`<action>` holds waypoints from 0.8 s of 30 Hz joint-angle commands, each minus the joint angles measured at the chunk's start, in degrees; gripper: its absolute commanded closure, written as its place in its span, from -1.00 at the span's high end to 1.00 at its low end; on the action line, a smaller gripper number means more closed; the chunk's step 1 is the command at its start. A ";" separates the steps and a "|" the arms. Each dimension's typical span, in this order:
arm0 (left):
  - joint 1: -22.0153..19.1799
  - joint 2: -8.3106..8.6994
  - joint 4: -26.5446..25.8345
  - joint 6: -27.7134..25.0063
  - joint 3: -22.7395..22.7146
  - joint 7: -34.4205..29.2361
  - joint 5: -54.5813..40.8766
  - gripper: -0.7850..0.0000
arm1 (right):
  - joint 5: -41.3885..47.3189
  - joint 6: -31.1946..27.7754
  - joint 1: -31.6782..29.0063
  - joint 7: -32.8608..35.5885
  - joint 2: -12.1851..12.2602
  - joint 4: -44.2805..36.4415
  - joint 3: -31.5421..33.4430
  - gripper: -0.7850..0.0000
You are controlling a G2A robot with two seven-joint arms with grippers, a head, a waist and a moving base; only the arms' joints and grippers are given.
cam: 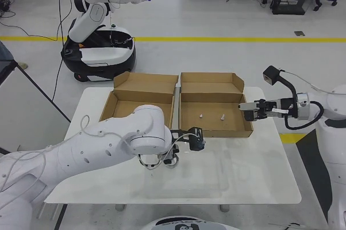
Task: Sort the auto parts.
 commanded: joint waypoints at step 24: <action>10.55 6.17 5.54 -13.03 -16.66 14.36 -20.05 -1.00 | 0.00 0.00 0.00 0.00 0.00 0.00 0.00 1.00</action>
